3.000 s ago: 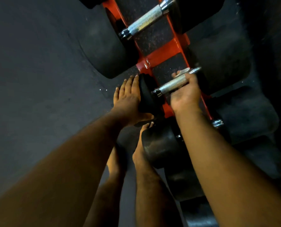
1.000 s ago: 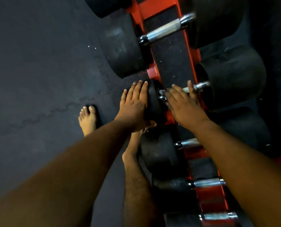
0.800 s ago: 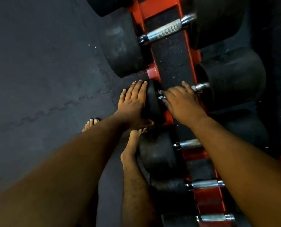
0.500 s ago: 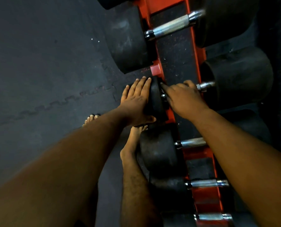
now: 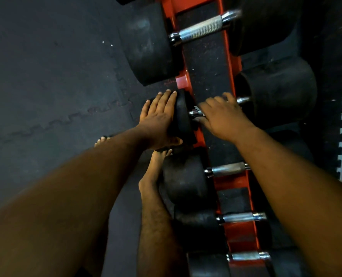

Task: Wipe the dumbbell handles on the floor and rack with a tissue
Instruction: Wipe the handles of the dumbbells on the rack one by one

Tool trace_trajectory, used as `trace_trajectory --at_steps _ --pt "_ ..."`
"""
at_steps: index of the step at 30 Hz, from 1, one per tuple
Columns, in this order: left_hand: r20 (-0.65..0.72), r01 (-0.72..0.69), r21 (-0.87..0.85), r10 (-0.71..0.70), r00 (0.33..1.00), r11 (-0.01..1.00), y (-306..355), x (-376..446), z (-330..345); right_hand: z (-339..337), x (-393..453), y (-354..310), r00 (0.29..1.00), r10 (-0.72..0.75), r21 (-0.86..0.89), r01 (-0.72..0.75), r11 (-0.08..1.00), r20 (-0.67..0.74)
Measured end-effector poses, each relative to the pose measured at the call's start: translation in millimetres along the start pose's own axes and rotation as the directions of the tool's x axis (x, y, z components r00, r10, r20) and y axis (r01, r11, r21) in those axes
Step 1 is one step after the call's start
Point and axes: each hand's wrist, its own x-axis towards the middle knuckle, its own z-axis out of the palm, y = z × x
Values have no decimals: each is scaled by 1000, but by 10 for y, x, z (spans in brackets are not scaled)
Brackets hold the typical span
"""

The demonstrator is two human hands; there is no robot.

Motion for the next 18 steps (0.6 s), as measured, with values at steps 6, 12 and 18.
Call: trace_trajectory --at_steps 6,12,18 --pt "-3 -11 1 11 1000 1000 -9 -8 16 -90 49 -83 974 190 -111 -176 978 127" --pt "-18 -11 6 11 1000 1000 -23 11 27 -174 55 -68 931 291 -126 -269 955 218" --pt "-12 -18 3 18 1000 1000 -34 1 34 -42 -118 -205 958 281 -80 -276 958 60"
